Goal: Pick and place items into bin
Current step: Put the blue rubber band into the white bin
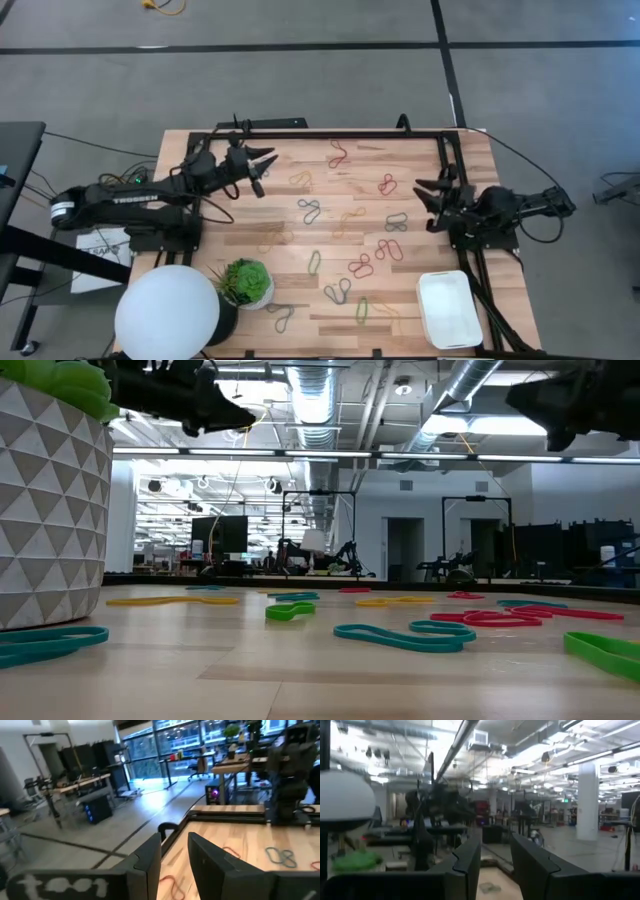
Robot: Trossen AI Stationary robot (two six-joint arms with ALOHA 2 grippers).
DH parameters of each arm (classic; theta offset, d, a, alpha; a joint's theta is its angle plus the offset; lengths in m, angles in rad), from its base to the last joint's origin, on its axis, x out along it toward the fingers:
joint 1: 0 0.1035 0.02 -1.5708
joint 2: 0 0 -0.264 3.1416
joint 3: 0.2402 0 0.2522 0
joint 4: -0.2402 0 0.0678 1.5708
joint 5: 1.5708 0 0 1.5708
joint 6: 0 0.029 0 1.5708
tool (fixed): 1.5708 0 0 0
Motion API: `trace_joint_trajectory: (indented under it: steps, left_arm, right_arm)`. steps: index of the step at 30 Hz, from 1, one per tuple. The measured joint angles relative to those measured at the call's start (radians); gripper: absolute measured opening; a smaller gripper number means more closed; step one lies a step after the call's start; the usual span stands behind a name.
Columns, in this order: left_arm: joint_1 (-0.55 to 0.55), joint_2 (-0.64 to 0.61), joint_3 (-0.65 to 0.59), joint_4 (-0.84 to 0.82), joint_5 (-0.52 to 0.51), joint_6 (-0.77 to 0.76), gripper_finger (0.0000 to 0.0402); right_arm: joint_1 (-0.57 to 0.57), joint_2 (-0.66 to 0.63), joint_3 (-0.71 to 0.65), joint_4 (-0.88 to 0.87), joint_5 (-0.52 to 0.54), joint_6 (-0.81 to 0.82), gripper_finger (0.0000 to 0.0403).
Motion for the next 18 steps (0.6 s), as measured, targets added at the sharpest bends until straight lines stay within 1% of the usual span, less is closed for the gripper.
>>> trace_joint_trajectory:
  steps: [3,7,9,12,18]
  left_arm:
    - [0.0,0.002,0.0,0.034,0.009,-0.007,0.0089]
    - [0.0,0.002,0.0,0.041,0.01,-0.022,0.0089]
    - [0.0,0.002,0.0,0.048,0.01,-0.022,0.0089]
    - [0.0,0.002,0.0,0.054,0.01,-0.03,0.0089]
    - [0.0,0.001,0.0,0.058,0.01,-0.081,0.0089]
  right_arm:
    - [0.003,0.0,0.0,-0.013,-0.001,0.044,0.0102]
    - [0.003,0.0,0.0,-0.015,-0.005,0.124,0.0102]
    - [0.003,0.0,0.0,-0.01,-0.005,0.12,0.0102]
    - [-0.002,0.0,0.0,0.018,-0.003,0.054,0.0102]
    - [-0.009,0.0,0.0,-0.013,0.002,0.044,0.0102]
